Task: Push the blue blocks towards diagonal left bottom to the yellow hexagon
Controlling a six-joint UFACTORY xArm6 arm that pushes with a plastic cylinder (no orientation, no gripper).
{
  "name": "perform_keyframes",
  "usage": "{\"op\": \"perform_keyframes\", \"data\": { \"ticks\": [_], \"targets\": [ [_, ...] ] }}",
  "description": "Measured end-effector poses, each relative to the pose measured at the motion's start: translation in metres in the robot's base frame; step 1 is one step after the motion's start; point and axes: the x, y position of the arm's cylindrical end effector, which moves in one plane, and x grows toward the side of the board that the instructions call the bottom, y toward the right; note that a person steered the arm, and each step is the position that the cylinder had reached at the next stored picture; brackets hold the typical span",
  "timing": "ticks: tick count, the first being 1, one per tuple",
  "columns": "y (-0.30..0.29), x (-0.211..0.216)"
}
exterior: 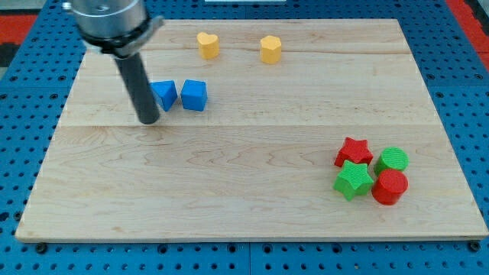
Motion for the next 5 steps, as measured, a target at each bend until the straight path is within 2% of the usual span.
{"op": "perform_keyframes", "data": {
  "ticks": [3,5],
  "targets": [
    [0.023,-0.006],
    [0.042,-0.024]
  ]
}}
